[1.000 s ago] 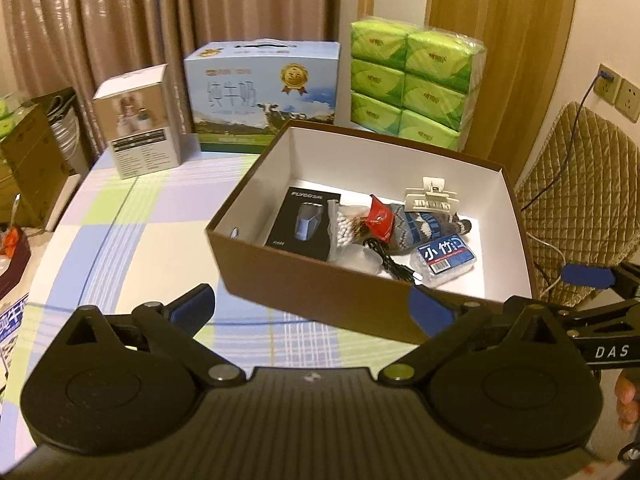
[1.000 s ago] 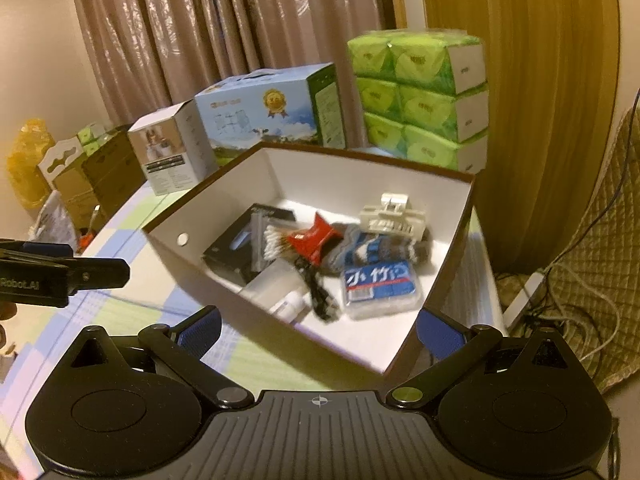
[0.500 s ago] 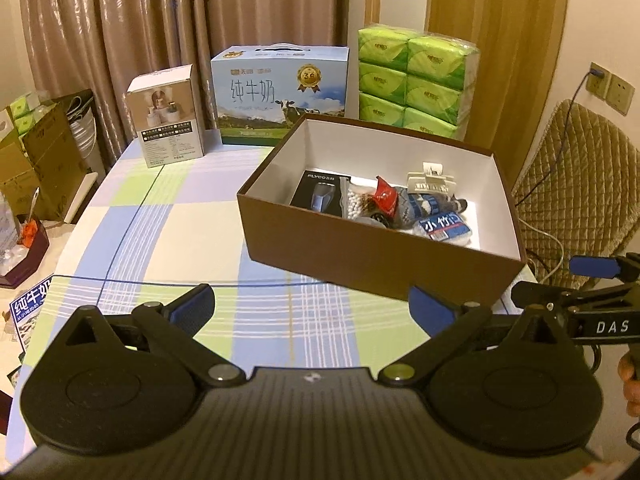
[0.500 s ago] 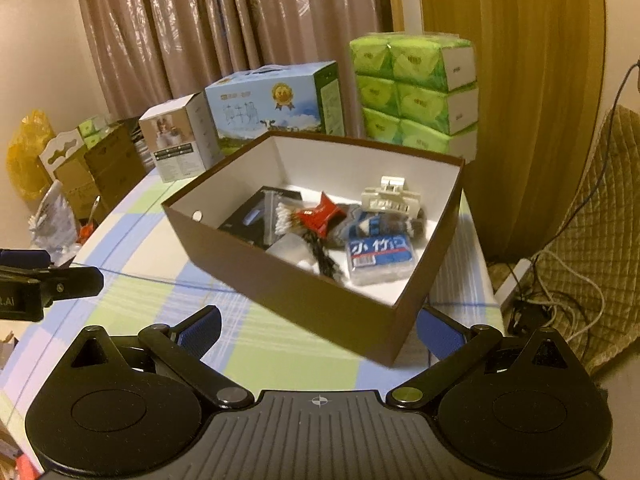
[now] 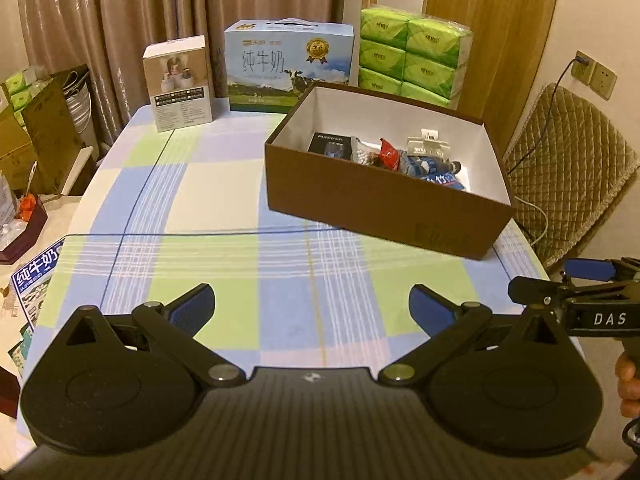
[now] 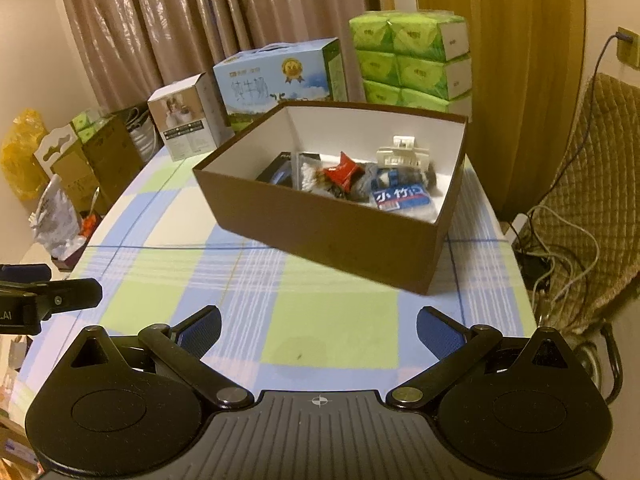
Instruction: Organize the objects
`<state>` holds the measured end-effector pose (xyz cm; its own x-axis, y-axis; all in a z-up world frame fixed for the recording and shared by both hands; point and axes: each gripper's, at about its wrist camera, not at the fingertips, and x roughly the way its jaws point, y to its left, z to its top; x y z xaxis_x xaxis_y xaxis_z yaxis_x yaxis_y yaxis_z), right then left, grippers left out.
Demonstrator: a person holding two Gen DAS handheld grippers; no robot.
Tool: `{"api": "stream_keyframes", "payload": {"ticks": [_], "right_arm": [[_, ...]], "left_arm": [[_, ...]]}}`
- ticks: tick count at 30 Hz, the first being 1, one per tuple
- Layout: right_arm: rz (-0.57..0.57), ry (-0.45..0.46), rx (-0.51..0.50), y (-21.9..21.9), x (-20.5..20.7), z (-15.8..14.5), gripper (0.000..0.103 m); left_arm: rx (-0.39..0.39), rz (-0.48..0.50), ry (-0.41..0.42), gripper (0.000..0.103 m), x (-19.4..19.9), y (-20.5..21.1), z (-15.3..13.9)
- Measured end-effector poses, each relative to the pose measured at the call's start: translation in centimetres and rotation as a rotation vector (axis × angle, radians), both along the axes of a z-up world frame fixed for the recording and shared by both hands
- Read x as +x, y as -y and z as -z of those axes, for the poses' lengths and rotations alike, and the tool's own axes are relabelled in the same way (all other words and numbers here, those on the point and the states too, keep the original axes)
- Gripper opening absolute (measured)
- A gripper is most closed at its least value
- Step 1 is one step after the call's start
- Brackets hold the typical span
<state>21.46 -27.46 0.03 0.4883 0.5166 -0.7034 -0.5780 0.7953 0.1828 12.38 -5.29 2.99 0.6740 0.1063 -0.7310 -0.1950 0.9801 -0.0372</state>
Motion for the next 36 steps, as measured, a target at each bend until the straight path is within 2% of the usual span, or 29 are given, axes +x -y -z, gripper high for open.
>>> {"api": "stream_keyframes", "payload": {"ticks": [20,36], "right_arm": [[0.023,-0.043,-0.009,-1.6,-9.1,0.2,0.101],[0.043,-0.036,-0.01,-1.8,-11.8,0.1,0.101]], "left_arm": [[-0.017,0.033,-0.027,0.102,-7.7,-2.8,0.8],[-0.004,0.059,-0.026,0.102,-9.9,-3.1,1.0]]}}
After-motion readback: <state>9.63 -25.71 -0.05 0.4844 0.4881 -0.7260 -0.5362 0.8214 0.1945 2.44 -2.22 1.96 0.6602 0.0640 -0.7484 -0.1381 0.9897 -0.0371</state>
